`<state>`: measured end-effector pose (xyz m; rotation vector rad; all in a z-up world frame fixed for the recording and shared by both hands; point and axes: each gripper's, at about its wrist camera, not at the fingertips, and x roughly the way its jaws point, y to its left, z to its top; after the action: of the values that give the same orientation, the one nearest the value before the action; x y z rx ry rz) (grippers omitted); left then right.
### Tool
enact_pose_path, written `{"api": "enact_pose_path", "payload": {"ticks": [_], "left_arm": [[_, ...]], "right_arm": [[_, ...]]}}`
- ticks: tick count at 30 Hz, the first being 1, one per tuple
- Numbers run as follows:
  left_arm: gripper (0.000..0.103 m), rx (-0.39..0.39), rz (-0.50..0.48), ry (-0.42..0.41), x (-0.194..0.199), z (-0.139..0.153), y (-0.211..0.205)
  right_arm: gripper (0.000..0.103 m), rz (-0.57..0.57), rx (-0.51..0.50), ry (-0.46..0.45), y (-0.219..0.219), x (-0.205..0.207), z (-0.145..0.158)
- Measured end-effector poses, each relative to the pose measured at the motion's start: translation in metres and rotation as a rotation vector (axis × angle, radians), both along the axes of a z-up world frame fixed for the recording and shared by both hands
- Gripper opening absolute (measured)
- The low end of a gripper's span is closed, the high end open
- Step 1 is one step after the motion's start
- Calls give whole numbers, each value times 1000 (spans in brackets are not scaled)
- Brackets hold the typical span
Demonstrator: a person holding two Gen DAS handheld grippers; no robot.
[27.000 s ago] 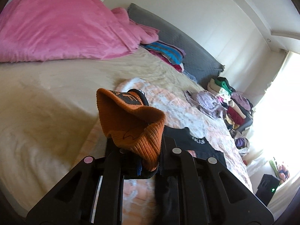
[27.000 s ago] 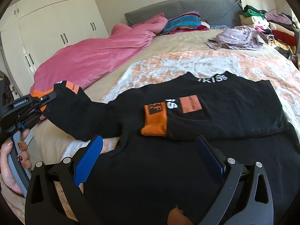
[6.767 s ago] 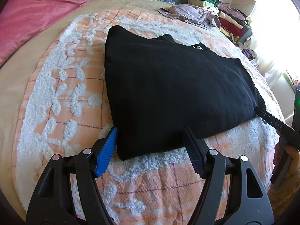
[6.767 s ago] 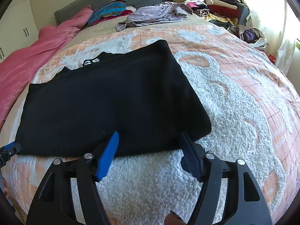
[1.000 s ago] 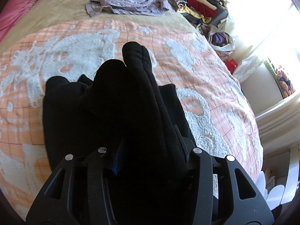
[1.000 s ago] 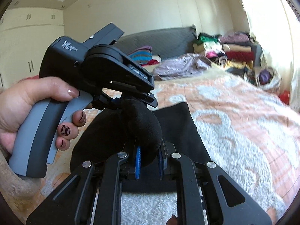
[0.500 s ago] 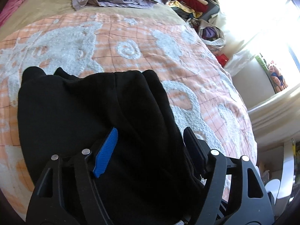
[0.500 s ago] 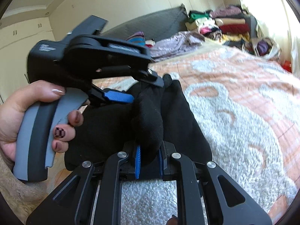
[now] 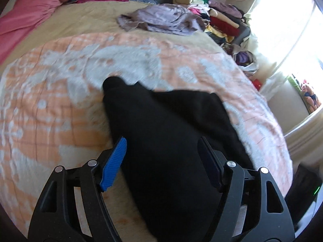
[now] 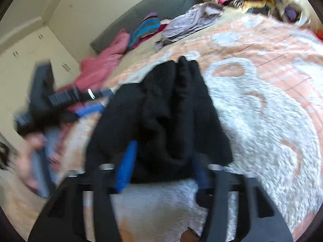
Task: Fold small clothes
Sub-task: 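Grasp the sweatshirt edge with the left tool while the right tool grasps beside it and lifts, then fold the lifted half over onto the sweatshirt and open both tools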
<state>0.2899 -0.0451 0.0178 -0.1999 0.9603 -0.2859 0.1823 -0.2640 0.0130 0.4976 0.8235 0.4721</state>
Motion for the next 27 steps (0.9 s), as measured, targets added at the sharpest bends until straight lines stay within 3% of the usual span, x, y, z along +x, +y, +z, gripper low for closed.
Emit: {"api": "enact_pose_path", "payload": {"ticks": [3, 10, 11, 12, 13, 15, 23, 27], "left_arm": [[71, -15, -13, 0, -7, -5, 5], [74, 12, -42, 0, -21, -10, -2], [74, 11, -43, 1, -22, -11, -2], [74, 7, -42, 2, -22, -11, -1], [74, 5, -42, 4, -23, -12, 0], [74, 5, -43, 5, -23, -12, -1], [74, -20, -68, -1, -25, -7, -7], [75, 16, -88, 6, -28, -12, -18]], "right_arm": [[72, 48, 67, 28, -3, 21, 6], [72, 158, 1, 109, 15, 86, 4], [70, 173, 1, 113, 17, 93, 4], [61, 182, -13, 109, 19, 100, 6], [45, 180, -36, 107, 21, 103, 7], [25, 192, -100, 98, 26, 109, 7], [19, 208, -288, -125, 28, 92, 51], [19, 192, -327, -90, 20, 100, 32]]}}
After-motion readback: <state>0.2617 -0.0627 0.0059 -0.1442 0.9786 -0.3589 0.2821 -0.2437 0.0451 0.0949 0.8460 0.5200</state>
